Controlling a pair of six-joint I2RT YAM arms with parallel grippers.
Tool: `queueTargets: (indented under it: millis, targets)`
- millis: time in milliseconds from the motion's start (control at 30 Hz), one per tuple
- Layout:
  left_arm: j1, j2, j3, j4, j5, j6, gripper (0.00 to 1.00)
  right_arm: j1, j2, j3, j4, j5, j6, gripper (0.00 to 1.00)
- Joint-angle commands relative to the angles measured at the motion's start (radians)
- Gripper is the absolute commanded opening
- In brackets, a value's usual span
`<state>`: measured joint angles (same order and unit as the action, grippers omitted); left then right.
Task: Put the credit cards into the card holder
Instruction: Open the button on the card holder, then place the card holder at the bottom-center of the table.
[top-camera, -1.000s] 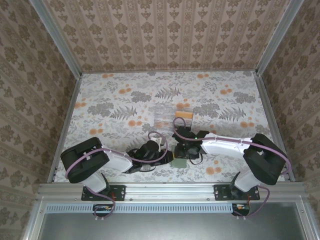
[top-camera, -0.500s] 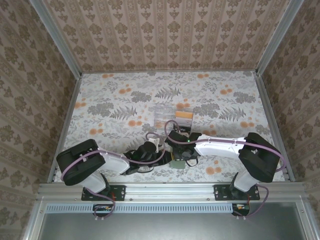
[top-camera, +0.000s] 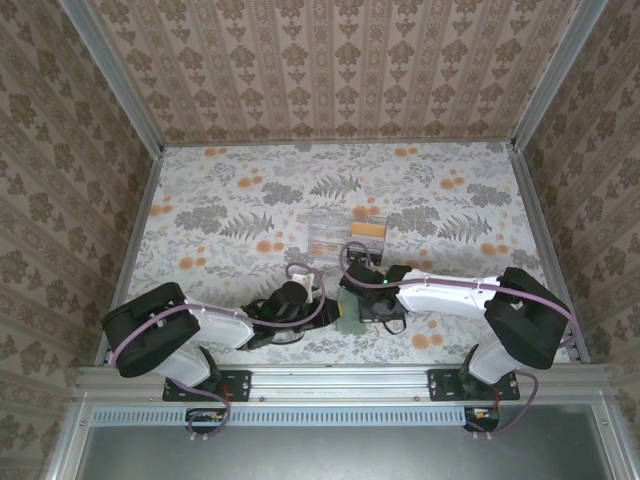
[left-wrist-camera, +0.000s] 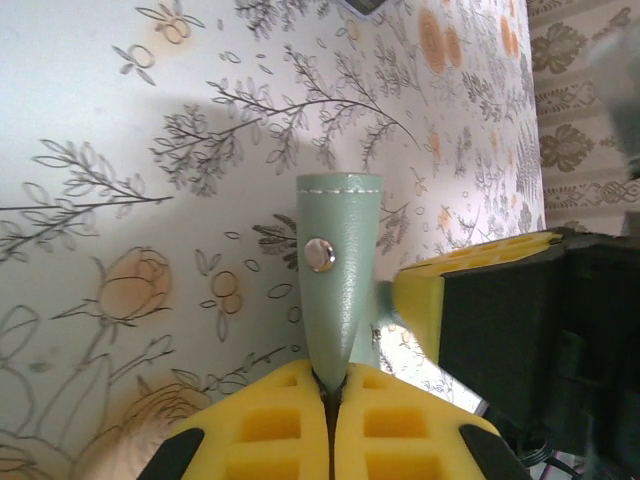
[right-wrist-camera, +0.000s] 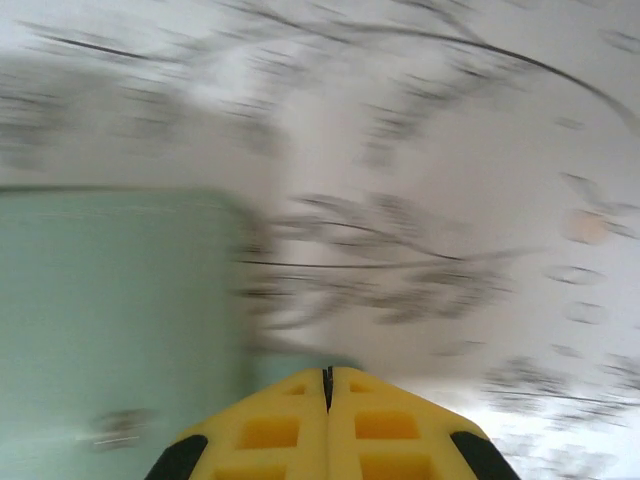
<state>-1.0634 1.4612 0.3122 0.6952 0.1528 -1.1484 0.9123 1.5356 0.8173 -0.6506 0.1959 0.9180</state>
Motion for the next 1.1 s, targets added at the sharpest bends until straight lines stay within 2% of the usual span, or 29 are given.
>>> queueTargets:
  millis: [0,133,333,467,633,767,1067]
  targets:
    - [0.014,-0.018,-0.012,-0.020,-0.052,0.003,0.00,-0.008,-0.020,-0.045,-0.161,0.055,-0.008,0.00]
    - [0.015,-0.012,0.000,-0.023,-0.040,0.013,0.00,-0.010,-0.057,-0.047,-0.158,0.055,-0.012,0.02]
    - [0.013,-0.001,0.019,-0.064,-0.023,0.027,0.00,-0.054,-0.112,-0.054,-0.125,0.032,-0.036,0.26]
    - [0.016,0.011,0.023,-0.063,-0.018,0.026,0.00,-0.081,-0.110,-0.086,-0.080,-0.013,-0.052,0.30]
    - [0.015,0.035,0.034,-0.057,0.000,0.026,0.00,-0.084,-0.102,-0.066,-0.087,-0.023,-0.059,0.32]
    - [0.015,0.041,0.041,-0.058,0.005,0.026,0.00,-0.083,-0.193,-0.022,-0.068,-0.053,-0.075,0.32]
    - [0.016,0.035,0.043,-0.057,0.006,0.027,0.00,-0.066,-0.244,0.036,0.131,-0.224,-0.109,0.16]
